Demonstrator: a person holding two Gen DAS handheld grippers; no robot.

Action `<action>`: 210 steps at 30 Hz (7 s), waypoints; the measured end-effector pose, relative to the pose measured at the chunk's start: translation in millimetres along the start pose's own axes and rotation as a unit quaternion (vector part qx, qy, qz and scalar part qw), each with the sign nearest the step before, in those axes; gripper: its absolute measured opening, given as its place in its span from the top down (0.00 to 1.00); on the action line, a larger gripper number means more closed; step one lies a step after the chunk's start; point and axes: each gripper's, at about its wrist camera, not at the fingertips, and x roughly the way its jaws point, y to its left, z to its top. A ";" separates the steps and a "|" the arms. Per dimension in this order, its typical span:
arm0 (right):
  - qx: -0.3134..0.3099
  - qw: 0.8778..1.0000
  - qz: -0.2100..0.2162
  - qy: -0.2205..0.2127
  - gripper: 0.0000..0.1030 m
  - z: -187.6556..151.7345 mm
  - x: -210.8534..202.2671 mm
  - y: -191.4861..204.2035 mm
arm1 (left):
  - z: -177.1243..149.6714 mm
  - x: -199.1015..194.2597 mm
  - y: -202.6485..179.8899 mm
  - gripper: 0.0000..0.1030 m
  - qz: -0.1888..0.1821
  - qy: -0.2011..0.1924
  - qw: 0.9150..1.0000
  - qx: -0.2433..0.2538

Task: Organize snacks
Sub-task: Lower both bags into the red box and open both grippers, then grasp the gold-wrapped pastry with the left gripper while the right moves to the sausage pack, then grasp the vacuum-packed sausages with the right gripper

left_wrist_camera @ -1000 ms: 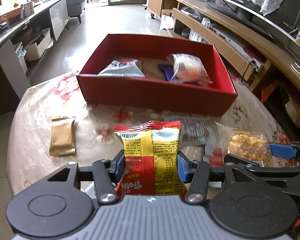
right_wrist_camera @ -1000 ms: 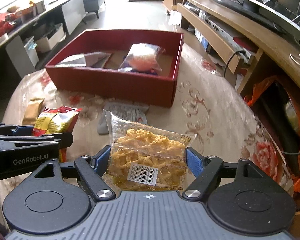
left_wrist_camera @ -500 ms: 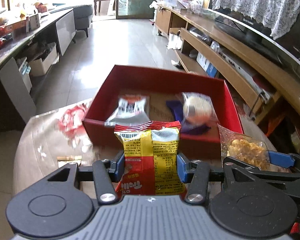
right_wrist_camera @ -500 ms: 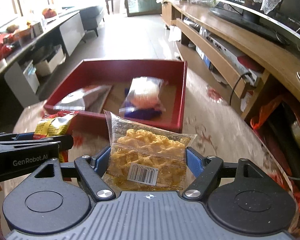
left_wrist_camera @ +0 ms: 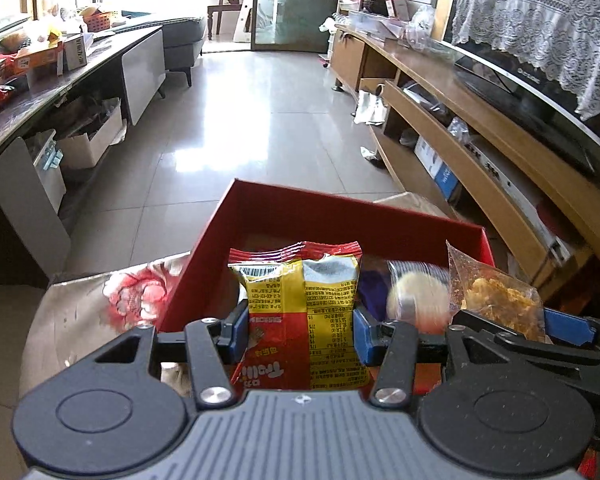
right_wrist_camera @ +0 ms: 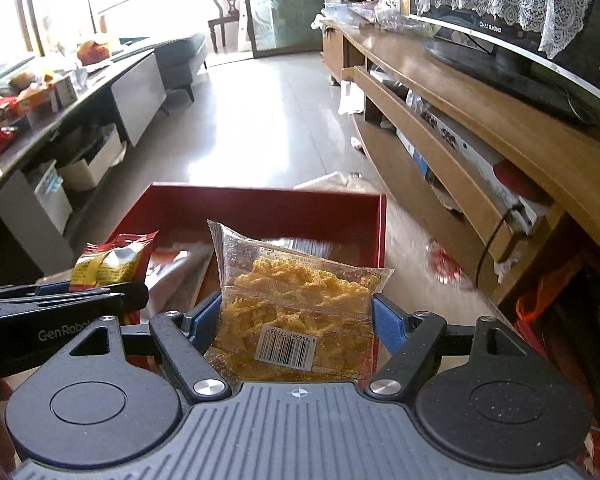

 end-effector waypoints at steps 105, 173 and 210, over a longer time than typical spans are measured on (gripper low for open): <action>-0.100 0.994 0.029 0.040 0.10 -33.6 -2.6 62.7 | -45.9 -13.2 91.6 0.32 0.024 0.064 0.997 -0.048; -0.033 0.984 0.005 0.172 0.37 -112.3 7.6 2.5 | -112.6 -6.9 27.2 0.62 -0.048 0.148 0.988 0.002; -0.016 0.981 -0.037 0.191 0.27 -152.2 -27.5 -43.6 | -155.8 -11.5 -49.3 0.57 -0.058 0.161 0.978 0.120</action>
